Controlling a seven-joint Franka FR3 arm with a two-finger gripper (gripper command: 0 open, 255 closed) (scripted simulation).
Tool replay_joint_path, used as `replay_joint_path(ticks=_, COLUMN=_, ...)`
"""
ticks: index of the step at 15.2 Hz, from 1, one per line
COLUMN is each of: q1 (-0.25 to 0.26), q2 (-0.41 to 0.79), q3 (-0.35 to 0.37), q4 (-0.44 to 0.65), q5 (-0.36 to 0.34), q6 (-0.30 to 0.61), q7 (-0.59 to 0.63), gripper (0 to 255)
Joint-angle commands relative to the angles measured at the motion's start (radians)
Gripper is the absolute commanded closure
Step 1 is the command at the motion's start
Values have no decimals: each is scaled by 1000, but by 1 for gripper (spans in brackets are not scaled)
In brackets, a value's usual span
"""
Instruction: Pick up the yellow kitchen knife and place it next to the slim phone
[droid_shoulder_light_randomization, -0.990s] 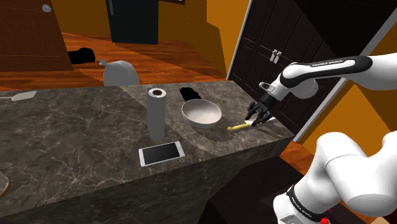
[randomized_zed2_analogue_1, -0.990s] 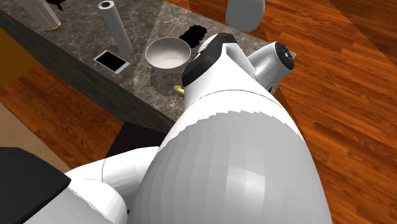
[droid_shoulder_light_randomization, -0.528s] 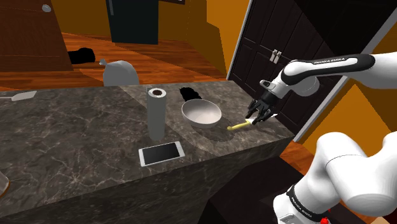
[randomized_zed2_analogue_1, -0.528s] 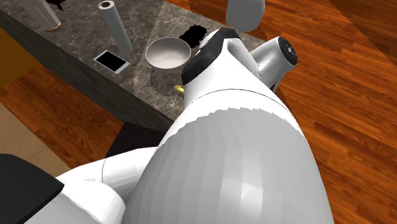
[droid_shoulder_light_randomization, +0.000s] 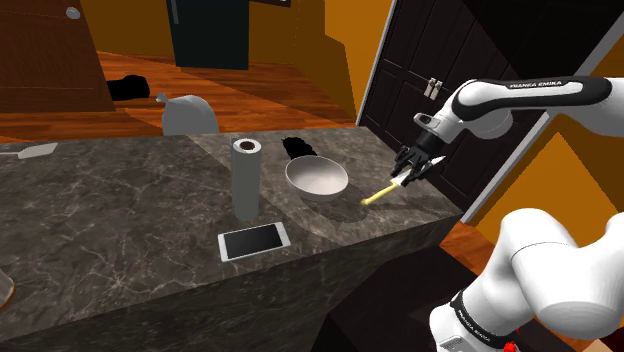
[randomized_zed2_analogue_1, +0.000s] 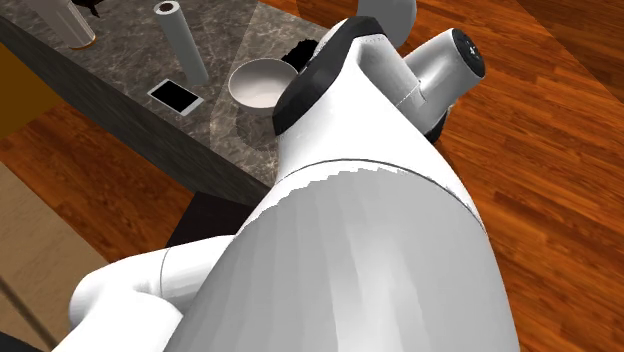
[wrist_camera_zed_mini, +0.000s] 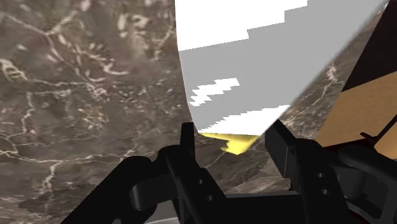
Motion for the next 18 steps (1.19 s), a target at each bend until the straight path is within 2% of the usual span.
replay_joint_path(ticks=1, q1=-12, q2=-13, q3=25, q4=14, q5=0, q6=-28, q7=16, gripper=255)
replay_joint_path(ticks=4, q1=-24, q2=-29, q3=52, q4=34, q5=1, q6=-63, q7=34, gripper=255)
replay_joint_path(ticks=8, q1=13, q2=-29, q3=127, q4=-23, q5=44, q6=12, q7=114, gripper=255)
replay_joint_path(ticks=13, q1=92, q2=-3, q3=206, q4=-66, q5=110, q6=112, q7=207, gripper=255)
replay_joint_path(ticks=18, q1=199, q2=54, q3=266, q4=-74, q5=190, q6=212, q7=286, gripper=255)
